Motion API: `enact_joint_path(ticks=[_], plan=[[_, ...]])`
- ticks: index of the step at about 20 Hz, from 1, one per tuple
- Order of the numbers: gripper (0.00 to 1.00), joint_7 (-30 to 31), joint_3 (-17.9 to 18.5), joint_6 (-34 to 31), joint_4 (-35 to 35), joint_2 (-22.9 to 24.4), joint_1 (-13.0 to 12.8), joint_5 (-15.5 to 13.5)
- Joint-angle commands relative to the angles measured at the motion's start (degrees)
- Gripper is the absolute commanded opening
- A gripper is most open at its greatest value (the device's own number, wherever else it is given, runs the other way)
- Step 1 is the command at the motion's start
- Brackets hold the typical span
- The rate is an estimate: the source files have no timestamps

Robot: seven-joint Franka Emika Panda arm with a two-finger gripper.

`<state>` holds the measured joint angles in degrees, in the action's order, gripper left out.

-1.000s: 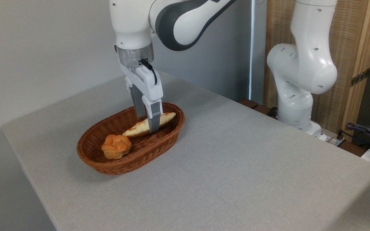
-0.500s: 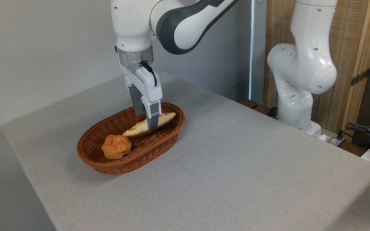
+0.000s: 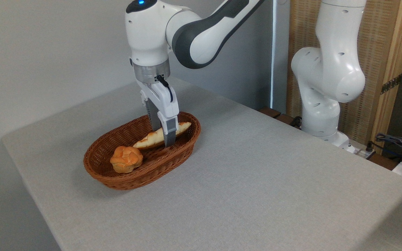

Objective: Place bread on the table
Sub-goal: 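Lower the open gripper onto the long pale bread roll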

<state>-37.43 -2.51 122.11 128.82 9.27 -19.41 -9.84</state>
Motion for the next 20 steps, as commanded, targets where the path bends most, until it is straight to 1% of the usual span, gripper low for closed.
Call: enact_joint_path(ticks=[1, 2, 3, 15, 17, 19, 20], plan=[[0.48, -0.45, 0.67, 1.55, 0.82, 0.14, -1.24, -1.06], [0.41, -0.54, 0.67, 1.55, 0.74, 0.14, -1.24, -1.15], [0.4, -0.54, 0.67, 1.55, 0.73, 0.05, -1.24, -1.15], [0.41, -0.8, 0.93, 0.94, 0.21, 0.4, -1.16, -0.8], [0.42, -0.54, 1.46, -0.81, -1.28, 0.58, -1.16, -0.71], [0.42, -0.54, 1.81, -4.5, -3.82, 0.49, -0.98, -0.62], [0.44, -0.54, 2.85, -6.17, -5.23, 0.49, -0.89, -0.53]])
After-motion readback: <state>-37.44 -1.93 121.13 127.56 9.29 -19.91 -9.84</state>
